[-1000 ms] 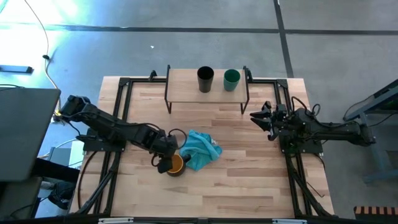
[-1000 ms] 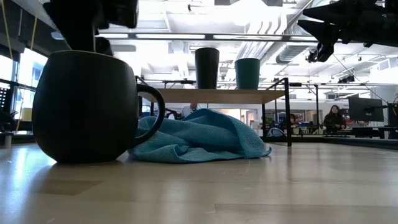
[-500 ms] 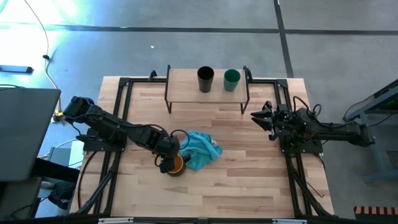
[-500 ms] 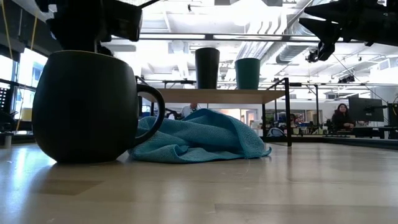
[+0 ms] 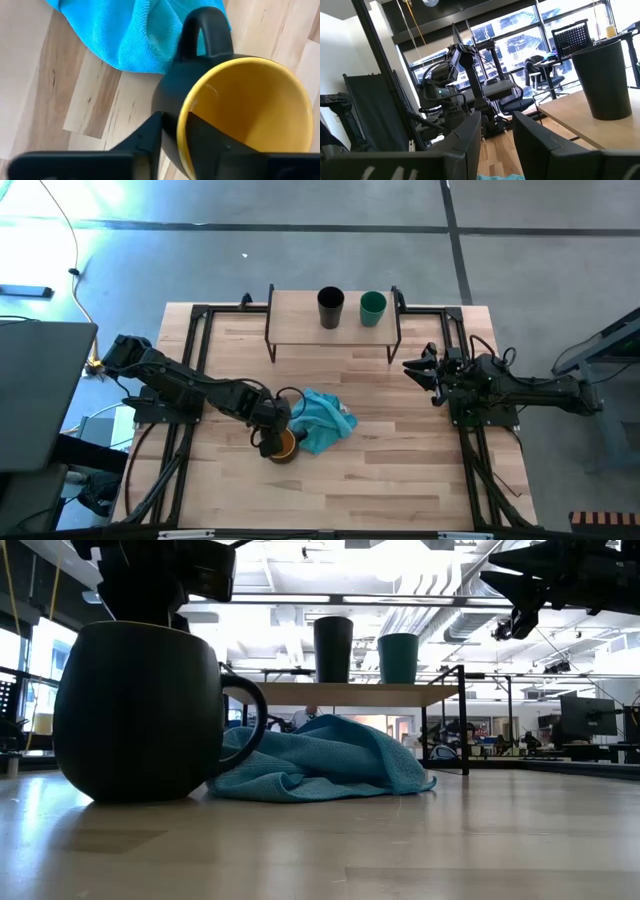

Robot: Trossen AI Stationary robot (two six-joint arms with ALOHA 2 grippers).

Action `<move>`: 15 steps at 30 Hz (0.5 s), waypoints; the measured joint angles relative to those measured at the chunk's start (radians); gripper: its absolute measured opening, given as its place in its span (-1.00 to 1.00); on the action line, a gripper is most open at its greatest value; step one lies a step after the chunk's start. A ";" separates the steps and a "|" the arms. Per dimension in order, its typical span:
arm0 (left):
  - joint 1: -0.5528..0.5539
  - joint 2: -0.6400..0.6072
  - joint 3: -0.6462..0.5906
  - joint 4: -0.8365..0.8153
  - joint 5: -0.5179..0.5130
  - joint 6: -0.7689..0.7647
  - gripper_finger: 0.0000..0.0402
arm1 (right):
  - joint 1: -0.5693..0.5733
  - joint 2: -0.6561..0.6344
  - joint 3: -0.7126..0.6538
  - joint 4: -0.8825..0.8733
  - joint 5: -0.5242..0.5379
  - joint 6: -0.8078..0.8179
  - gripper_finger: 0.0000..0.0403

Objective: Stack small to large cups/mugs on shelf
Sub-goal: Put the black mug on the shelf

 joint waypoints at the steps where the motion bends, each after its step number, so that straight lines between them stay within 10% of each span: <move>1: 0.000 0.000 0.000 0.000 -0.003 0.002 -0.73 | 0.000 0.000 0.000 0.000 0.000 0.000 -0.49; 15: -0.001 0.001 -0.001 -0.002 -0.077 0.099 -0.90 | 0.000 0.000 0.000 -0.055 0.000 0.045 -0.49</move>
